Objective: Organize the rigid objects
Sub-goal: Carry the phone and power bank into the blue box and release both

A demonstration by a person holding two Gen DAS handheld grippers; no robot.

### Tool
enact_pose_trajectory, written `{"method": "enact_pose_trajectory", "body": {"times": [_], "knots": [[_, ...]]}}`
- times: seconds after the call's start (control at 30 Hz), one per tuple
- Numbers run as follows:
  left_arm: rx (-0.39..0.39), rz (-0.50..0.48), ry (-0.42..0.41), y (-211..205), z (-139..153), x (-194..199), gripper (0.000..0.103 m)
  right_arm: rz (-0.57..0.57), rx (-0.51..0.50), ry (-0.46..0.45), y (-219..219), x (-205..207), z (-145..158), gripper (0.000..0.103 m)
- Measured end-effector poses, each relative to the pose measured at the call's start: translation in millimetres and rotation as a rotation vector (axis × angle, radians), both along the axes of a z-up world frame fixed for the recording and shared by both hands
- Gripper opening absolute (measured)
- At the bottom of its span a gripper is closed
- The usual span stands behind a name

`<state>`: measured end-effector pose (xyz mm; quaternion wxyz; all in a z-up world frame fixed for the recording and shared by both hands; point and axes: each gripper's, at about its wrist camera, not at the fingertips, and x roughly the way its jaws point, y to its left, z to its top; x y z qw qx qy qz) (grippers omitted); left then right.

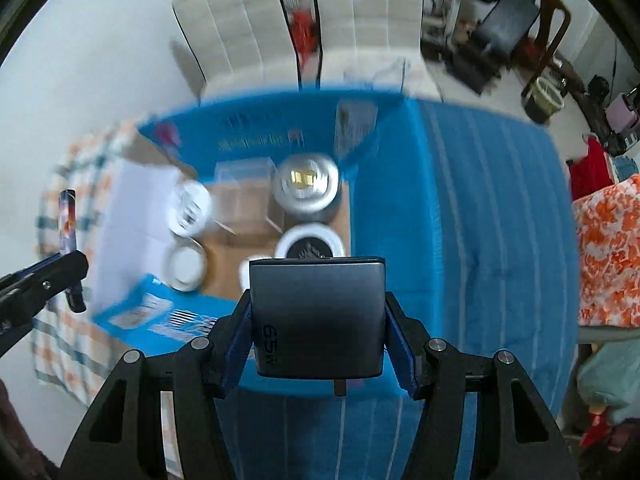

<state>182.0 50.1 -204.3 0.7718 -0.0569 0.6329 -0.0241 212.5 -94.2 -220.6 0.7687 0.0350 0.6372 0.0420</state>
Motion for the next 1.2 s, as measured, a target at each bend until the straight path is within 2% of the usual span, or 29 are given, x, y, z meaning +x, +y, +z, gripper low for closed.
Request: {"method": "enact_pose_trajectory", "body": {"times": [0.1,0.23,0.33,0.53,0.7,0.8,0.97,1.1,1.17,1.2], "knots": [[-0.027,-0.029,0.073,-7,-30,8,0.022,-0.004,-0.016,0.071,9,7,-41,0.062],[-0.026,-0.109,0.163,-28,-65,19,0.022,-0.004,-0.021,0.112,15,10,-70,0.062],[-0.03,-0.136,0.212,-37,-88,22,0.022,0.016,0.001,0.137,20,15,-82,0.062],[-0.034,-0.135,0.291,-41,-126,20,0.023,0.022,-0.055,0.14,17,23,-93,0.062],[-0.004,-0.151,0.283,-44,-127,15,0.024,0.063,-0.123,0.116,26,18,-100,0.062],[0.014,-0.161,0.285,-47,-122,12,0.024,0.051,-0.117,0.126,32,16,-104,0.062],[0.002,-0.147,0.297,-43,-109,10,0.025,0.048,-0.1,0.143,29,17,-109,0.063],[0.006,-0.148,0.257,-34,-86,9,0.041,0.039,-0.071,0.138,26,7,-102,0.072],[0.013,-0.15,0.237,-32,-76,8,0.048,0.037,-0.074,0.115,26,3,-88,0.088],[0.025,-0.148,0.228,-30,-71,7,0.055,0.033,-0.074,0.092,26,0,-82,0.089]]}}
